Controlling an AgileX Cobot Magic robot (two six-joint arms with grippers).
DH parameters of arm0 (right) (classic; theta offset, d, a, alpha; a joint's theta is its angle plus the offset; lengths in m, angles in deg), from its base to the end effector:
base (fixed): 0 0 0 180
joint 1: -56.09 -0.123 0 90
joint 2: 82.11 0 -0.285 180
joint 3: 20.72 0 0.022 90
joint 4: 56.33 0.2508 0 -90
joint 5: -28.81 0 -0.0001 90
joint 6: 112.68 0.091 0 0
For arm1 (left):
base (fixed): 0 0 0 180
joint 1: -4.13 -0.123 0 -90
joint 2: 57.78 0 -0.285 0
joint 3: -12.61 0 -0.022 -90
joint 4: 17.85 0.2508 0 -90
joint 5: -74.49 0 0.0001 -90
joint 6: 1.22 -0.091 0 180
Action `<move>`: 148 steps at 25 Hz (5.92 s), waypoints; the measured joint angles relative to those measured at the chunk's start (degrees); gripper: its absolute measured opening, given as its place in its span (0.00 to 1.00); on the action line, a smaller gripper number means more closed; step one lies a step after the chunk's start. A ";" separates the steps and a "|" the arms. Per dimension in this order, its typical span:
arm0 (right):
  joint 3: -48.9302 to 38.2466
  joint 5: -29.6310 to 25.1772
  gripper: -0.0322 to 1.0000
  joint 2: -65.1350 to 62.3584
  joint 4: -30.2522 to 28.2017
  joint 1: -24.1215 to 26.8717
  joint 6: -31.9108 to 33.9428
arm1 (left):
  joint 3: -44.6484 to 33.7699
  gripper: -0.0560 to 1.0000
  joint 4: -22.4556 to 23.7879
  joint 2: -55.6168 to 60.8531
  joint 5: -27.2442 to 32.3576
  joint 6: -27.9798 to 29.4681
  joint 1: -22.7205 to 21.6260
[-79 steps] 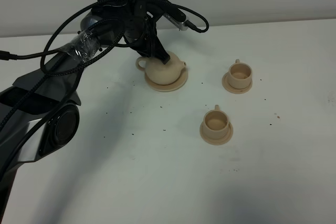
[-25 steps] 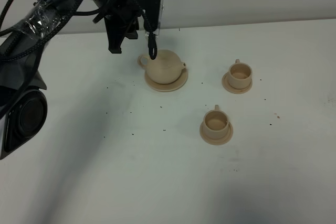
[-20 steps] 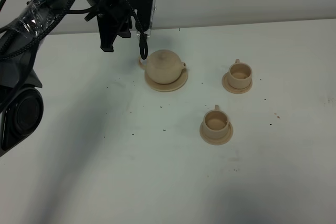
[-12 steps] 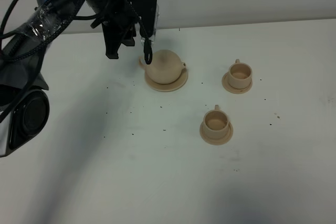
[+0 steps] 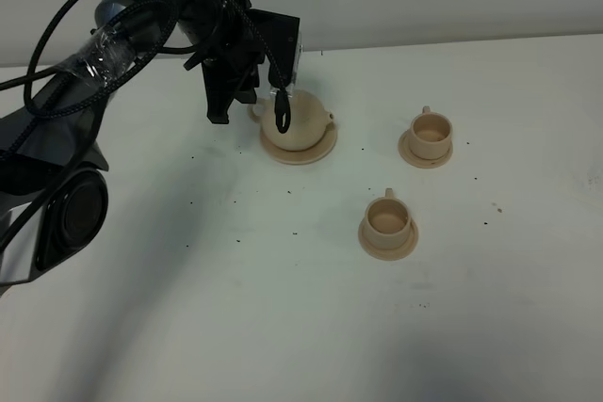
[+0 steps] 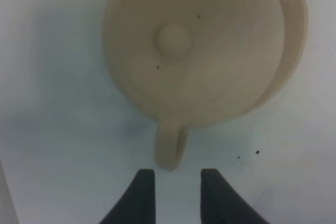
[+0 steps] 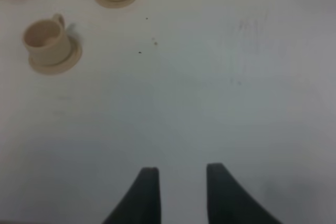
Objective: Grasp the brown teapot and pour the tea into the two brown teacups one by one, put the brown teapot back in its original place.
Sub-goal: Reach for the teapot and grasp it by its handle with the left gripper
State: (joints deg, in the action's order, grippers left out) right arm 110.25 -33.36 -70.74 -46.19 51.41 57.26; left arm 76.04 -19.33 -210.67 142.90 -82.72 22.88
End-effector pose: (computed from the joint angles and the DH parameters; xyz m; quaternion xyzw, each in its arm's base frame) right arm 0.0026 0.0144 0.2742 -0.1134 0.8662 0.0658 0.4822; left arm 0.5092 -0.1752 0.1929 0.7516 0.6310 0.0891 0.1705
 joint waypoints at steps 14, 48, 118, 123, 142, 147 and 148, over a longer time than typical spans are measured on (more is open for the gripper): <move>0.00 0.00 0.26 0.00 0.00 0.00 0.00 | -0.05 0.33 -0.13 -1.56 -3.02 2.84 0.13; 0.00 0.00 0.26 0.00 0.00 0.00 0.02 | 0.00 0.34 -0.42 -3.27 -2.41 3.22 0.53; 0.00 0.00 0.26 0.00 0.00 0.00 0.02 | 3.15 0.34 5.72 -3.21 -0.04 15.59 3.11; 0.00 0.00 0.26 0.00 0.00 0.00 0.02 | 3.15 0.34 5.66 -3.21 -0.04 16.70 3.37; 0.00 0.00 0.26 0.00 0.00 0.00 0.02 | 3.15 0.34 5.71 -3.21 -0.04 14.14 3.46; 0.00 0.00 0.26 0.00 0.00 0.00 0.02 | 3.15 0.34 5.44 -3.21 -0.04 8.36 3.48; 0.00 0.00 0.26 0.00 0.00 0.00 0.02 | 3.15 0.34 5.01 -3.21 -0.04 8.56 3.48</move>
State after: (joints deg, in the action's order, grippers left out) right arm 110.25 -33.36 -70.74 -46.19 51.41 57.28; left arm 79.18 -14.32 -213.88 142.86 -74.17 26.36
